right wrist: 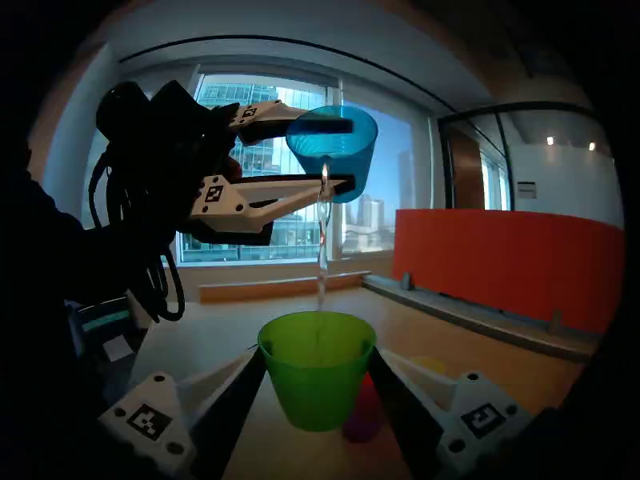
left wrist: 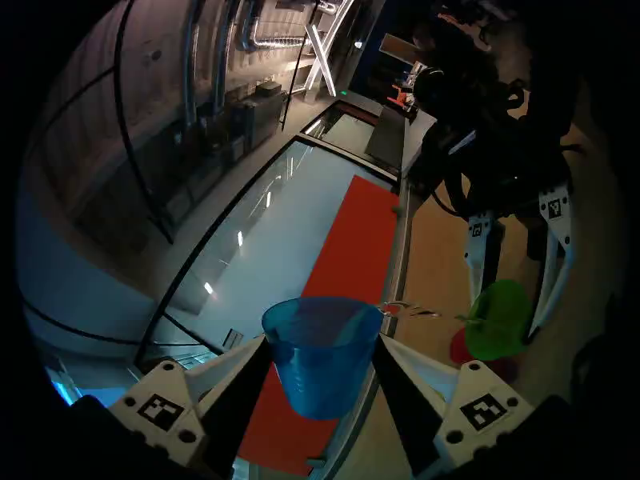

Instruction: Pour water

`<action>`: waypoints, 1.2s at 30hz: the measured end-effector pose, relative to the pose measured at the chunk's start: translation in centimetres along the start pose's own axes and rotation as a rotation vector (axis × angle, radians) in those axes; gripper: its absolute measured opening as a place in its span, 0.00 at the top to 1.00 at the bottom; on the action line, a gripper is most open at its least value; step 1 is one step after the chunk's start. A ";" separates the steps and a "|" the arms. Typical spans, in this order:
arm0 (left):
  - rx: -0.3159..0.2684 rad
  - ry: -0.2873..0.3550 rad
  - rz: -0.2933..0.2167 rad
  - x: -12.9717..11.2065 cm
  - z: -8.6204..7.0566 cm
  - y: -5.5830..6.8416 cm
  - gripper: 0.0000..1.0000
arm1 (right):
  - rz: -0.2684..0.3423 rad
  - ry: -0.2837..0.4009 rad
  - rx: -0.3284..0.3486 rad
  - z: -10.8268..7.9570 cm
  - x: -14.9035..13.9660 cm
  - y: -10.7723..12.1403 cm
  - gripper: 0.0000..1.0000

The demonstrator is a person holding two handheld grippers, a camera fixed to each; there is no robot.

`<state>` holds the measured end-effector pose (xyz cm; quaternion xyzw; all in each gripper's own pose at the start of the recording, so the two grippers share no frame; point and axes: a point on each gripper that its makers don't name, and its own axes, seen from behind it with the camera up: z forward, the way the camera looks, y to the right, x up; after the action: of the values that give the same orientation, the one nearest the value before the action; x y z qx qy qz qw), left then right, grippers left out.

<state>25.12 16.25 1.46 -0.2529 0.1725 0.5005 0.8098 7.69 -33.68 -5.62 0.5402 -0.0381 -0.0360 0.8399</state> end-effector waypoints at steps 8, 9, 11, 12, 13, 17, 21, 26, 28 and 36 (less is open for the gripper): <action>0.001 -0.003 0.031 0.1 0.0 0.0 0.17 | -0.002 0.002 -0.003 -0.1 0.0 0.1 0.11; 0.000 -0.003 0.035 0.2 0.0 0.0 0.17 | -0.002 0.002 -0.003 -0.1 0.0 0.1 0.11; 0.000 -0.003 0.044 0.4 0.1 0.0 0.17 | -0.003 0.002 -0.004 -0.1 0.0 0.2 0.11; 0.000 -0.003 0.048 0.5 0.1 0.0 0.17 | -0.003 0.001 -0.004 -0.1 0.0 0.2 0.11; 0.000 -0.002 0.053 0.5 0.1 -0.1 0.17 | -0.003 0.001 -0.004 -0.1 0.0 0.2 0.11; 0.001 -0.001 0.073 0.8 0.0 -0.2 0.17 | -0.004 0.002 -0.005 -0.1 0.0 0.3 0.11; 0.001 -0.001 0.087 1.0 -0.2 -0.3 0.17 | -0.004 0.002 -0.006 -0.1 0.0 0.3 0.11; 0.000 -0.003 0.104 1.0 -0.3 -0.4 0.17 | -0.005 0.002 -0.006 -0.1 0.1 0.4 0.11; 0.001 -0.003 0.112 1.1 -0.3 -0.4 0.17 | -0.006 0.002 -0.006 -0.1 0.1 0.4 0.11; -0.001 0.003 0.132 1.4 -0.2 -0.5 0.17 | -0.009 0.003 -0.004 -0.2 0.2 0.3 0.11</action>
<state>26.18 16.99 0.63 -0.2419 0.1899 0.5526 0.7746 7.89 -33.41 -5.40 0.5387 -0.0343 -0.0388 0.8409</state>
